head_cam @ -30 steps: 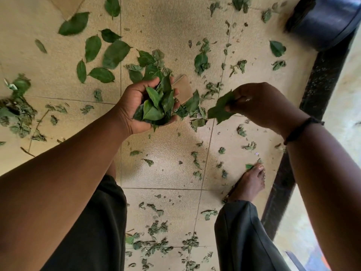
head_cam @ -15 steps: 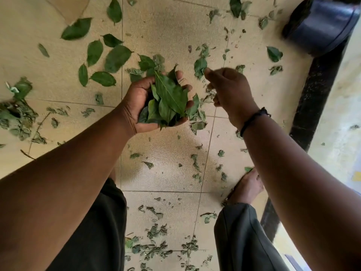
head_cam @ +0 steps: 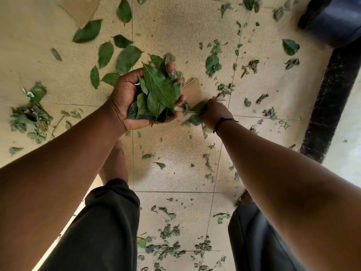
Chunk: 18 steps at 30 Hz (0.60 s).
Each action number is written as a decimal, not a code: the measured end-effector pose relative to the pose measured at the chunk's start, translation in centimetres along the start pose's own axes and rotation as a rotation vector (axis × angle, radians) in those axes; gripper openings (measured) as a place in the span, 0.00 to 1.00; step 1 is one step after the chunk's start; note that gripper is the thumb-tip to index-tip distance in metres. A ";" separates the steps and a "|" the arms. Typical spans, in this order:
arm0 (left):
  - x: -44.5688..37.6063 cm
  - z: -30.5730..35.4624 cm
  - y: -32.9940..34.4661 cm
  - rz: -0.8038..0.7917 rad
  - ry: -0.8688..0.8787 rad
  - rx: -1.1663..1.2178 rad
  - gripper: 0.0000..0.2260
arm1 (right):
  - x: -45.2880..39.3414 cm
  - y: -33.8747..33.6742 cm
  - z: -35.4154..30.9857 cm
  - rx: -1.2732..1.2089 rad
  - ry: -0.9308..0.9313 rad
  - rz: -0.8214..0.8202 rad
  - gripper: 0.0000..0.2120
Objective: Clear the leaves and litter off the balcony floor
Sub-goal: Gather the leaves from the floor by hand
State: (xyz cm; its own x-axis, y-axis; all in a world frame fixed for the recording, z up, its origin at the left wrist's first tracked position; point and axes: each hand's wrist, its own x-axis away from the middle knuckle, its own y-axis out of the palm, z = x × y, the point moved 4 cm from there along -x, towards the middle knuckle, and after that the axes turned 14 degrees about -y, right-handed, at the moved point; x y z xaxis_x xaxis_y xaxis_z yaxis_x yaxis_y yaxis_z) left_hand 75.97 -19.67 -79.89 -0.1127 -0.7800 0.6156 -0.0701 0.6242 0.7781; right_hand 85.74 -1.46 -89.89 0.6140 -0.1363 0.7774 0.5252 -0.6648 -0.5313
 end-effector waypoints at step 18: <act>-3.7 -5.7 0.4 0.092 -0.055 0.008 0.15 | 13.1 -9.0 -3.6 -0.838 -0.235 -0.155 0.10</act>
State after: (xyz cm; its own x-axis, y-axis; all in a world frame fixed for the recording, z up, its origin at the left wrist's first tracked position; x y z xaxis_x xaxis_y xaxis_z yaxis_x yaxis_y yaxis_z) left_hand 82.00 -16.77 -81.20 -0.1738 -0.7161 0.6760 -0.0653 0.6933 0.7177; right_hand 86.93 0.09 -73.75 0.7256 0.0936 0.6818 0.0651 -0.9956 0.0674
